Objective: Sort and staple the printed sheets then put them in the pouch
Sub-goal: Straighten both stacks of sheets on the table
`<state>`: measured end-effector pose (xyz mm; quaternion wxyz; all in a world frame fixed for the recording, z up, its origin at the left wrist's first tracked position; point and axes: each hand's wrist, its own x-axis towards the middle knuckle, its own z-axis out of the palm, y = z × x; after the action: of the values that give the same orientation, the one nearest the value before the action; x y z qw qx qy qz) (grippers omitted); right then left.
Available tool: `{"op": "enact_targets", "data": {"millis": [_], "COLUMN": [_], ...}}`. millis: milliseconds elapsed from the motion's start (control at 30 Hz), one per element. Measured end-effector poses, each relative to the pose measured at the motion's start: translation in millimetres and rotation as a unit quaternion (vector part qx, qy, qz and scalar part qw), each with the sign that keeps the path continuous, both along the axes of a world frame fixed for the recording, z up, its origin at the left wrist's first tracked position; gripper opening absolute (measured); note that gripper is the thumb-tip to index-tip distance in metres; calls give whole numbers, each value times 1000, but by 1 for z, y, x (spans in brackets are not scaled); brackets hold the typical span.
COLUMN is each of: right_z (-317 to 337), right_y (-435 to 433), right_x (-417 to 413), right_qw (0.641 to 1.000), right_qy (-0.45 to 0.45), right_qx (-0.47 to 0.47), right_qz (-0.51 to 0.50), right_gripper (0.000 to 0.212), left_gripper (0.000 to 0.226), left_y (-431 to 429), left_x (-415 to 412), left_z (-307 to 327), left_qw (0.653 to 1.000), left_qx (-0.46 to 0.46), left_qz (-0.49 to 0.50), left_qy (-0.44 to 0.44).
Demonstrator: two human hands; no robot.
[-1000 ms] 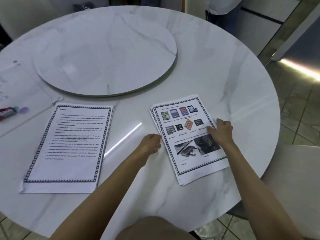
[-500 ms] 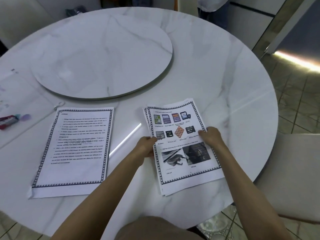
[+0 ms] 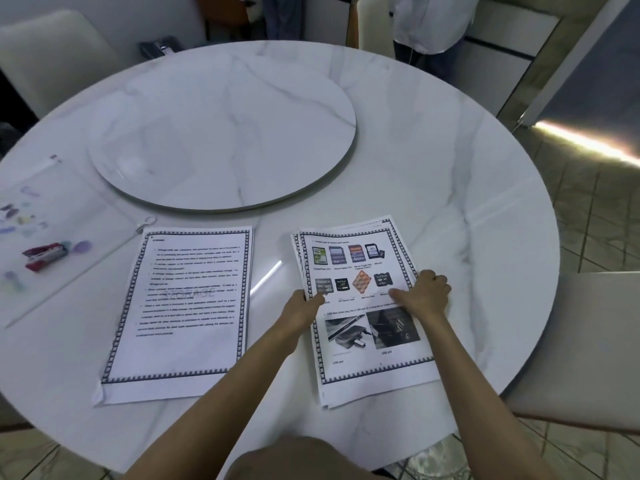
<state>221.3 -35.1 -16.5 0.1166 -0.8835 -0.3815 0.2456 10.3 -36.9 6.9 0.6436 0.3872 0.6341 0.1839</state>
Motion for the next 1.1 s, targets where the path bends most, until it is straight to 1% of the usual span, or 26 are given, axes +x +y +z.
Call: {"op": "enact_targets", "data": {"millis": [100, 233, 300, 333, 433, 500, 533, 600, 700, 800, 900, 967, 1100], "right_z": [0, 4, 5, 5, 7, 11, 16, 31, 64, 95, 112, 114, 105], "right_y": [-2, -14, -21, -25, -32, -35, -35, -31, -25, -20, -22, -25, -32], "right_x": [-4, -10, -12, -13, -17, -23, -27, -31, -35, -39, -45, -48, -51], "right_qw": [999, 982, 968, 959, 929, 929, 933, 931, 905, 861, 824, 816, 807], "right_qy": [43, 169, 229, 262, 349, 349, 326, 278, 240, 256, 290, 296, 307], "right_qx": [4, 76, 100, 108, 114, 125, 151, 234, 348, 436, 485, 496, 504], "right_qz": [-17, 20, 0, -17, -34, -9, 7, 28, 46, 50, 34, 33, 25], "right_gripper": [70, 34, 21, 19, 24, 19, 18, 17, 10, 17, 20, 20, 10], "left_gripper": [41, 42, 38, 36, 37, 39, 41, 42, 35, 30, 26, 26, 25], "left_y": [3, 4, 2, 1, -5, -8, -9, -6, 6, 17, 18, 17, 9], "left_x": [-8, -22, -30, -33, -39, -40, -40, -40, -42, -43, -42, -43, -49], "left_z": [-2, -6, -8, -7, -3, 6, 12, 27, 54, 79, 98, 98, 81], "left_qw": [1000, 1000, 999, 998, 996, 993, 991, 982, 953, 929, 909, 904, 912], "left_qx": [4, 10, 29, 40, 77, 106, 122, 184, 296, 359, 398, 406, 390], "left_qz": [-5, 14, 27, 37, 50, 48, 50, 51, 56, 71, 82, 88, 81], "left_qy": [4, 17, 19, 18, 1, -11, -16, -17, -28, -61, -93, -99, -97]}}
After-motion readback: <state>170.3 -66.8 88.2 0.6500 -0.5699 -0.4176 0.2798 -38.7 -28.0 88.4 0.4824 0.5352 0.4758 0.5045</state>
